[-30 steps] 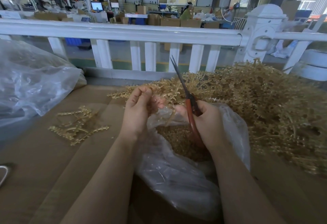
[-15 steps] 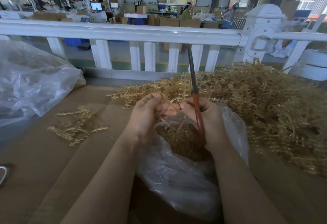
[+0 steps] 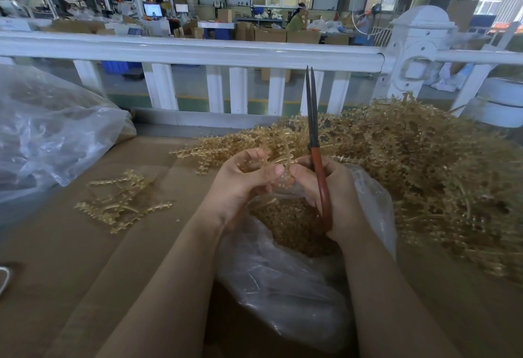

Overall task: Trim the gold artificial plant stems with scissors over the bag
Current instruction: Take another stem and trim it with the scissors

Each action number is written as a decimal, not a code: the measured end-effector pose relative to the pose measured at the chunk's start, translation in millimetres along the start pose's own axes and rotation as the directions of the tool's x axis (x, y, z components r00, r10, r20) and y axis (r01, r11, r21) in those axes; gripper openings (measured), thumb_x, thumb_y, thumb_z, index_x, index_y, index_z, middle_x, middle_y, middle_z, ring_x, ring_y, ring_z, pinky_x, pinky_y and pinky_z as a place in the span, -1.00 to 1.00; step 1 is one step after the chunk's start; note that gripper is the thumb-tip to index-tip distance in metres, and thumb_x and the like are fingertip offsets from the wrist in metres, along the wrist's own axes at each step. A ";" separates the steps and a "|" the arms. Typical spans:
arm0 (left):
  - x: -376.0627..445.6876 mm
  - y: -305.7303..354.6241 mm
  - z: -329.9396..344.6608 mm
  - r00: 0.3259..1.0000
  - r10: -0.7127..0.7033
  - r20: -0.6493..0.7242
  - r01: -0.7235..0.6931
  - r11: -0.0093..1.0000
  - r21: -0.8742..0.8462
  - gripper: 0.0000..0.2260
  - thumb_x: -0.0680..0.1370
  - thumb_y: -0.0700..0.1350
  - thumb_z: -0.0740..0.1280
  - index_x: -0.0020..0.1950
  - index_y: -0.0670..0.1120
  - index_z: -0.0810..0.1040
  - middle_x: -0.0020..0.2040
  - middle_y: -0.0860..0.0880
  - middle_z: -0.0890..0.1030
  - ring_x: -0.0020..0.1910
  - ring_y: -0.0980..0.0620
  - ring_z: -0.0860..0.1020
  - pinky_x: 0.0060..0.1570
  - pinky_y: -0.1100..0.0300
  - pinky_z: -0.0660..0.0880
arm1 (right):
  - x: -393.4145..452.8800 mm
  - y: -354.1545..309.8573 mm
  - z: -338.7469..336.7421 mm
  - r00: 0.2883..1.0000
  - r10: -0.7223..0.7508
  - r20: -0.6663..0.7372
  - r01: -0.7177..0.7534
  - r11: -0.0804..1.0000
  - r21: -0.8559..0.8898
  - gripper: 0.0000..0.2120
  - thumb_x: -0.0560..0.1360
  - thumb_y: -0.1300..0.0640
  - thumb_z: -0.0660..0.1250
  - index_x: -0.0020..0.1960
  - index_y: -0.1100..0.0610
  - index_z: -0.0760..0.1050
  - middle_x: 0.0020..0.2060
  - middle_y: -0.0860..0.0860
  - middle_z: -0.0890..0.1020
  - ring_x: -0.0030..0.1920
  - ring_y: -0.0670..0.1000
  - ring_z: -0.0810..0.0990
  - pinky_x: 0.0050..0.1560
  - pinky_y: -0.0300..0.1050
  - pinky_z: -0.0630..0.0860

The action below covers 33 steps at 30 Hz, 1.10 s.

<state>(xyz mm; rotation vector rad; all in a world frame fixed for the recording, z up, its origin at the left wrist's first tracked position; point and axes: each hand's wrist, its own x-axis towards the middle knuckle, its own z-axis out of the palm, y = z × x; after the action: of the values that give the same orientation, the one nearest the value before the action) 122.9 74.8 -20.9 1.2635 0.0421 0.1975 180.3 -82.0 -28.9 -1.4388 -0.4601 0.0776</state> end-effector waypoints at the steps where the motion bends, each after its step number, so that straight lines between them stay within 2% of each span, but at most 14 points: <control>1: -0.6 0.5 1.0 1.000 0.001 -0.003 -0.001 1.000 0.017 -0.49 0.23 -0.12 0.60 0.13 -0.08 0.55 -0.28 0.03 0.66 -0.35 0.06 0.58 -0.36 0.22 0.53 | -0.4 -0.2 -0.4 1.000 -0.003 0.005 0.003 1.000 0.014 -0.87 0.51 0.23 0.48 -0.16 0.04 0.61 -0.46 -0.16 0.59 -0.46 -0.24 0.54 -0.42 -0.43 0.42; 6: -1.9 -0.6 0.4 0.996 0.022 0.082 -0.025 0.999 0.039 -0.67 0.32 -0.24 0.58 0.03 -0.16 0.62 -0.21 -0.09 0.66 -0.32 0.01 0.62 -0.36 0.22 0.52 | -2.3 -2.8 0.2 0.998 -0.042 0.038 0.039 0.996 0.076 -0.81 0.49 0.29 0.47 -0.21 0.04 0.63 -0.46 -0.14 0.60 -0.47 -0.23 0.55 -0.43 -0.44 0.42; 9: -1.4 -3.8 -1.4 0.989 0.062 0.136 -0.077 0.991 0.110 -0.87 0.34 -0.14 0.57 -0.18 -0.09 0.66 -0.33 -0.01 0.61 -0.34 0.05 0.55 -0.21 0.17 0.50 | -2.9 -2.6 0.5 0.997 -0.066 0.049 0.062 0.996 0.067 -0.80 0.49 0.31 0.47 -0.22 0.04 0.64 -0.45 -0.13 0.61 -0.46 -0.23 0.55 -0.43 -0.44 0.43; 13: -1.2 -5.1 -2.3 0.986 0.076 0.149 -0.088 0.993 0.080 -0.96 0.42 -0.17 0.50 -0.21 -0.09 0.67 -0.32 0.00 0.64 -0.32 0.06 0.61 -0.21 0.19 0.56 | -3.4 -3.7 1.4 0.996 -0.070 0.053 0.067 0.996 0.057 -0.87 0.49 0.29 0.47 -0.17 0.10 0.64 -0.42 -0.12 0.63 -0.44 -0.22 0.56 -0.41 -0.42 0.45; 15: -1.0 -5.3 -1.9 0.986 0.116 0.121 -0.123 0.991 0.055 -0.90 0.43 -0.18 0.51 -0.18 -0.18 0.63 -0.33 -0.02 0.62 -0.35 0.05 0.59 -0.27 0.19 0.56 | -3.3 -3.2 2.2 0.997 -0.063 0.036 0.060 0.996 0.070 -0.92 0.47 0.23 0.51 -0.16 0.09 0.66 -0.33 -0.06 0.67 -0.33 -0.15 0.63 -0.28 -0.31 0.54; 18: 0.6 -5.4 -0.7 0.974 0.228 0.019 -0.229 0.971 0.070 -0.86 0.38 -0.23 0.54 -0.20 -0.23 0.61 -0.35 -0.08 0.60 -0.40 0.03 0.56 -0.35 0.21 0.55 | -2.5 -2.5 1.4 0.999 -0.035 -0.011 0.035 0.995 0.093 -0.95 0.42 0.13 0.56 -0.17 0.02 0.70 -0.16 0.11 0.71 -0.07 0.18 0.70 0.02 0.06 0.62; 19: 0.8 -5.5 0.0 0.964 0.265 -0.010 -0.263 0.961 0.081 -0.89 0.38 -0.27 0.53 -0.20 -0.24 0.62 -0.33 -0.08 0.62 -0.37 0.03 0.59 -0.32 0.20 0.56 | -2.3 -2.1 0.4 1.000 -0.025 -0.014 0.027 0.994 0.107 -0.95 0.42 0.11 0.56 -0.17 0.01 0.70 -0.16 0.11 0.70 -0.09 0.18 0.70 0.02 0.04 0.63; 21: 1.0 -5.9 1.8 0.942 0.329 -0.064 -0.322 0.941 0.101 -0.91 0.39 -0.36 0.51 -0.18 -0.25 0.64 -0.28 -0.07 0.67 -0.29 0.05 0.63 -0.24 0.22 0.58 | -3.0 -3.0 -0.8 1.000 -0.017 0.003 0.017 0.992 0.129 -0.92 0.45 0.09 0.54 -0.20 0.02 0.68 -0.26 0.06 0.66 -0.32 -0.03 0.63 -0.25 -0.23 0.57; 23: 0.8 -6.9 3.6 0.901 0.416 -0.121 -0.386 0.898 0.210 -0.89 0.40 -0.38 0.51 -0.20 -0.21 0.65 -0.28 -0.05 0.68 -0.26 0.06 0.62 -0.19 0.21 0.58 | -4.9 -4.2 -1.5 0.999 -0.013 0.041 0.008 0.993 0.115 -0.82 0.48 0.01 0.49 -0.19 0.10 0.63 -0.35 0.06 0.59 -0.49 -0.05 0.43 -0.48 -0.28 0.31; 25: 2.5 -9.8 3.3 0.795 0.592 -0.135 -0.451 0.724 0.522 -0.87 0.42 -0.33 0.53 -0.26 -0.17 0.64 -0.28 -0.08 0.66 -0.24 0.01 0.63 -0.16 0.04 0.59 | -6.2 -4.7 -1.8 0.997 -0.010 0.076 0.002 0.995 0.103 -0.64 0.46 -0.15 0.46 -0.15 0.17 0.62 -0.39 0.07 0.56 -0.51 -0.01 0.33 -0.52 -0.20 0.22; 27: 3.5 -11.5 1.5 0.611 0.792 0.012 -0.478 0.357 0.803 -0.87 0.42 -0.28 0.55 -0.29 -0.16 0.66 -0.25 -0.07 0.66 -0.23 -0.05 0.63 -0.23 -0.01 0.56 | -7.5 -6.8 -0.2 0.996 0.000 0.084 -0.010 0.994 0.109 -0.62 0.39 -0.28 0.42 -0.22 0.04 0.65 -0.41 0.03 0.57 -0.53 -0.03 0.37 -0.55 -0.25 0.26; 29: 3.1 -9.6 -0.4 0.446 0.872 0.203 -0.477 0.040 0.878 -0.86 0.38 -0.32 0.57 -0.28 -0.13 0.68 -0.21 -0.04 0.68 -0.25 -0.07 0.62 -0.28 0.05 0.52 | -8.5 -8.7 1.8 0.995 0.029 0.091 -0.042 0.988 0.147 -0.62 0.32 -0.35 0.39 -0.29 -0.04 0.65 -0.42 0.01 0.58 -0.55 -0.08 0.42 -0.58 -0.29 0.31; 31: 2.9 -8.8 -2.5 0.367 0.875 0.317 -0.450 -0.132 0.883 -0.82 0.33 -0.37 0.56 -0.26 -0.10 0.69 -0.20 -0.03 0.68 -0.29 -0.08 0.59 -0.28 0.11 0.46 | -8.9 -8.9 1.6 0.993 0.066 0.101 -0.082 0.982 0.169 -0.62 0.31 -0.37 0.39 -0.30 -0.05 0.66 -0.43 0.02 0.58 -0.56 -0.09 0.42 -0.58 -0.28 0.31; 33: 2.6 -9.4 -3.7 0.325 0.875 0.358 -0.431 -0.199 0.880 -0.80 0.31 -0.39 0.55 -0.25 -0.10 0.70 -0.19 -0.03 0.68 -0.30 -0.09 0.59 -0.28 0.12 0.45 | -7.9 -7.0 -1.3 0.989 0.076 0.130 -0.092 0.988 0.126 -0.68 0.38 -0.28 0.42 -0.28 -0.03 0.67 -0.42 0.05 0.61 -0.55 -0.06 0.40 -0.55 -0.26 0.32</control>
<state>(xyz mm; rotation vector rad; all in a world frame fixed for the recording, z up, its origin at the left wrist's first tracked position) 126.1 76.0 -30.8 2.3239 -0.2859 1.7717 172.0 -86.8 -24.2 -1.3273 -0.4872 0.2626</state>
